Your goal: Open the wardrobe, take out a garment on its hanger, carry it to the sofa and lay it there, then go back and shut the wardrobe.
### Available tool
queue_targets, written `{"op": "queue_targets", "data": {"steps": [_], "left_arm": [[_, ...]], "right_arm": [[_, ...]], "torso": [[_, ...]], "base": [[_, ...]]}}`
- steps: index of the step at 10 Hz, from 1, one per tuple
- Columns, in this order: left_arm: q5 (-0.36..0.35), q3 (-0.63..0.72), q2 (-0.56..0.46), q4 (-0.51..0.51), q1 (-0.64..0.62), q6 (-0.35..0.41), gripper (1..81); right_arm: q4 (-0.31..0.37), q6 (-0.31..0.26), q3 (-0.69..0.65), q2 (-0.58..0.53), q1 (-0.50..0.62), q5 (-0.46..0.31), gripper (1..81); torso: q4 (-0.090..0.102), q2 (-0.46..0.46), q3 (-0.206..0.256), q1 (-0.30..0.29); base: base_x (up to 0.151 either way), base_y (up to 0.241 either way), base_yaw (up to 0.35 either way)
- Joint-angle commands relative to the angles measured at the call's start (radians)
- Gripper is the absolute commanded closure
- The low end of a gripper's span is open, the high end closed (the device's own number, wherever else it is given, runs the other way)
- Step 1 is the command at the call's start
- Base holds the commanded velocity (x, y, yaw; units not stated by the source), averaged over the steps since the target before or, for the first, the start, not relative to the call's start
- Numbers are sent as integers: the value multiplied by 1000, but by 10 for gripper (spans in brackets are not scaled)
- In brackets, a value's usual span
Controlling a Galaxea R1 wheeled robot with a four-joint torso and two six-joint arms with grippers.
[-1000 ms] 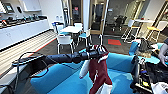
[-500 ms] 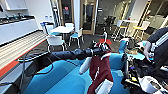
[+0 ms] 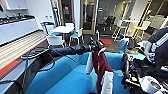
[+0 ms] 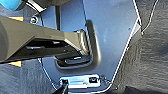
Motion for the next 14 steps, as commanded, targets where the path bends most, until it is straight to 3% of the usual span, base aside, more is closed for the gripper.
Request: {"op": "queue_targets", "data": {"steps": [1, 4, 5, 6, 7, 8, 10, 14], "left_arm": [[2, -160, 128, 27, -271, 4, 811], [37, -299, 254, 40, -274, 4, 811], [41, -334, 278, 43, -273, 4, 811], [72, -362, 298, 44, -267, 7, 811], [77, -383, 312, 47, -256, 9, 811], [89, -400, 323, 64, -250, 9, 811], [103, -426, 335, 72, -248, 9, 811], [147, -489, 335, 98, -225, 12, 811]], "right_arm": [[-13, -2, -5, -5, 14, -67, 10], [-8, -2, -18, 0, 11, -63, 10], [-8, -2, -19, 1, 10, -63, 10], [-10, -2, -19, 3, 11, -63, 10], [-11, -2, -19, 7, 14, -63, 10], [-13, -2, -19, 11, 14, -63, 10], [-13, -2, -21, 9, 14, -63, 10], [-13, -2, -21, 11, 13, -63, 10]], "torso": [[0, 0, 0, 0], [0, 0, 0, 0], [47, 0, 0, 0], [81, 0, 0, 0], [102, 0, 0, 0], [34, 0, 0, 0], [77, 0, 0, 0], [80, 0, -1, 0]], "base": [[0, 0, 0], [0, 0, 0], [0, 0, 0], [0, 0, 0], [0, 0, 0], [0, 0, 0], [0, 0, 0], [0, 0, 0]]}}
